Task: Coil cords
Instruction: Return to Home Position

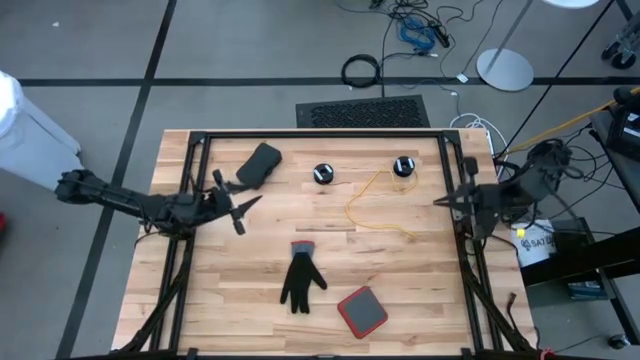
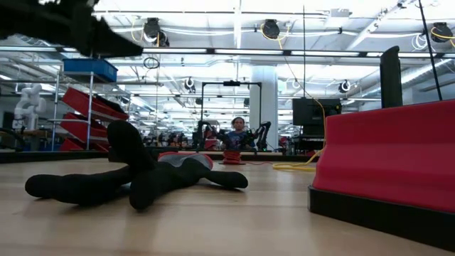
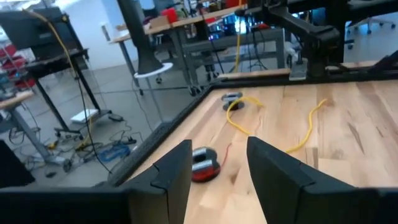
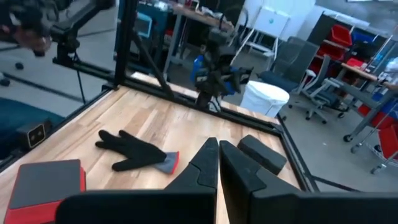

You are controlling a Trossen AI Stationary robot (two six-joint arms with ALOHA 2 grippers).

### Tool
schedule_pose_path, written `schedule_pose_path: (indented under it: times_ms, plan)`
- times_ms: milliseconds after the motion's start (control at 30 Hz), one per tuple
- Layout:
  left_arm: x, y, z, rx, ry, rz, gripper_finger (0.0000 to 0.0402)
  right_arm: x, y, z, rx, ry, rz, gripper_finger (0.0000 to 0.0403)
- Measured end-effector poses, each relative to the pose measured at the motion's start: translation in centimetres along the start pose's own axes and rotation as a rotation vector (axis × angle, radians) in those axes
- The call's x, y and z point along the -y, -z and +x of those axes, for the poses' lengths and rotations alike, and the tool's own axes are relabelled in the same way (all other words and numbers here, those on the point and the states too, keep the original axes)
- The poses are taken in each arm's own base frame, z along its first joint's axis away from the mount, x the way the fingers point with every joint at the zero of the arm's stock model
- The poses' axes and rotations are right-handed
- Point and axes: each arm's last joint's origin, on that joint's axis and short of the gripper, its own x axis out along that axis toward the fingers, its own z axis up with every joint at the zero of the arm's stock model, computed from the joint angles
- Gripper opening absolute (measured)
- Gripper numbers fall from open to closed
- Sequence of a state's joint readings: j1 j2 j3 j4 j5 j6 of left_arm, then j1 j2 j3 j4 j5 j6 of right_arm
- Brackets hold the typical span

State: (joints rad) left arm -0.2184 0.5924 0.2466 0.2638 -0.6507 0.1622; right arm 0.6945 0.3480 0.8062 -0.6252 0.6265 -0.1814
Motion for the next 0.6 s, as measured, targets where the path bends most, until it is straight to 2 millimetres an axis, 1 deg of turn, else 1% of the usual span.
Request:
schedule_pose_path:
  times_ms: [67,167,300,433,533,600]
  plan:
    - [0.0,1.0,-0.2,-0.010,0.000,-0.019,0.0162,0.4,0.3,-0.6,0.019,0.004,0.007,0.0001]
    - [0.1,2.2,-0.4,-0.011,0.000,-0.047,0.0162,0.8,1.2,-1.3,0.045,0.013,0.010,0.0001]
    - [0.2,3.1,-0.5,0.015,-0.003,-0.089,0.0162,1.1,3.3,-2.2,0.075,0.045,0.035,0.0001]
    - [0.2,3.2,-0.6,0.037,0.002,-0.095,0.0162,1.2,5.6,-2.9,0.112,0.056,0.075,0.0001]
    - [0.3,2.8,-0.7,0.066,-0.025,-0.072,0.0162,0.9,5.7,-2.5,0.095,0.066,0.050,0.0001]
    - [0.2,2.5,-0.8,0.088,-0.051,-0.050,0.0162,1.0,5.6,-2.6,0.111,0.061,0.046,0.0001]
